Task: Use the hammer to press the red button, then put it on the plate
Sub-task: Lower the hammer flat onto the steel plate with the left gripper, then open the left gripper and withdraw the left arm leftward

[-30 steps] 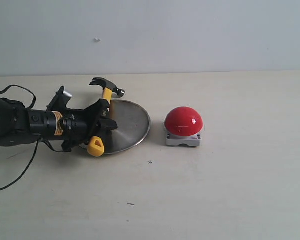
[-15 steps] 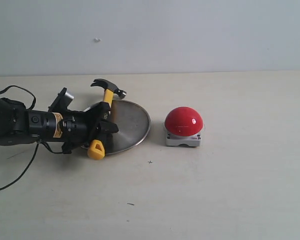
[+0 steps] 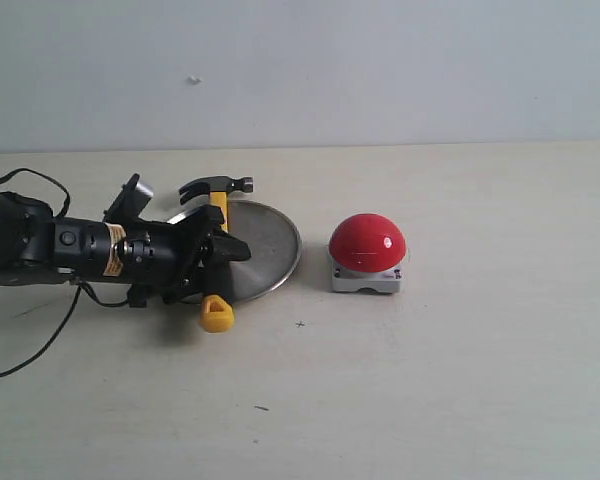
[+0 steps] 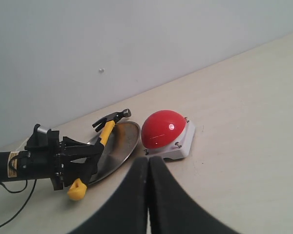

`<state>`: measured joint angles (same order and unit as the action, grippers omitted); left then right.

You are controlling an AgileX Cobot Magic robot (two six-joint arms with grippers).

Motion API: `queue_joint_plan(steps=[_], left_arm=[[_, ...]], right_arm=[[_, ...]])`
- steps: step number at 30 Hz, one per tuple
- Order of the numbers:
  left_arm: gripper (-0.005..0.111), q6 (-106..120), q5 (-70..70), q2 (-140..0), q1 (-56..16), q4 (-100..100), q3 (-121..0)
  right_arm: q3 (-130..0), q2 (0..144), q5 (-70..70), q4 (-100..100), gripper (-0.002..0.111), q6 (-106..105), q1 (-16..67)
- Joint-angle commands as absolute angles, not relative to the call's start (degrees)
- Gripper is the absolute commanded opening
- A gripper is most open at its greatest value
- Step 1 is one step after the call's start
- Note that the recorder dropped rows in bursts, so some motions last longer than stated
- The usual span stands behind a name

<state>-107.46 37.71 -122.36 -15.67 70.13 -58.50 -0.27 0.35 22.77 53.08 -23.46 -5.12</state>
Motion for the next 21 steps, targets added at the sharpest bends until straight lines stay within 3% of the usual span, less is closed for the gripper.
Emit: queue_joint_plan(steps=[1, 7, 10, 14, 18, 21], left_arm=[[0.060, -111.63, 39.24, -120.01, -13.59, 75.14, -58.78], [0.059, -118.00, 39.52, -116.84, -10.40, 84.99, -58.78], [0.051, -120.85, 39.86, -115.20, -8.56, 88.68, -58.78], [0.034, -121.69, 44.08, -112.68, -5.72, 92.15, -58.78], [0.002, -121.69, 46.33, -108.68, -3.89, 96.51, -58.33], [0.000, -119.29, 43.75, -104.58, -3.76, 96.19, -56.29]], right_arm=[[0.00, 0.00, 22.55, 53.25, 0.000, -23.48, -5.38], [0.00, 0.00, 22.55, 53.25, 0.000, -23.48, -5.38], [0.00, 0.00, 22.55, 53.25, 0.000, -23.48, -5.38], [0.00, 0.00, 22.55, 53.25, 0.000, -23.48, -5.38], [0.00, 0.00, 22.55, 53.25, 0.000, -23.48, -5.38], [0.00, 0.00, 22.55, 53.25, 0.000, -23.48, -5.38]])
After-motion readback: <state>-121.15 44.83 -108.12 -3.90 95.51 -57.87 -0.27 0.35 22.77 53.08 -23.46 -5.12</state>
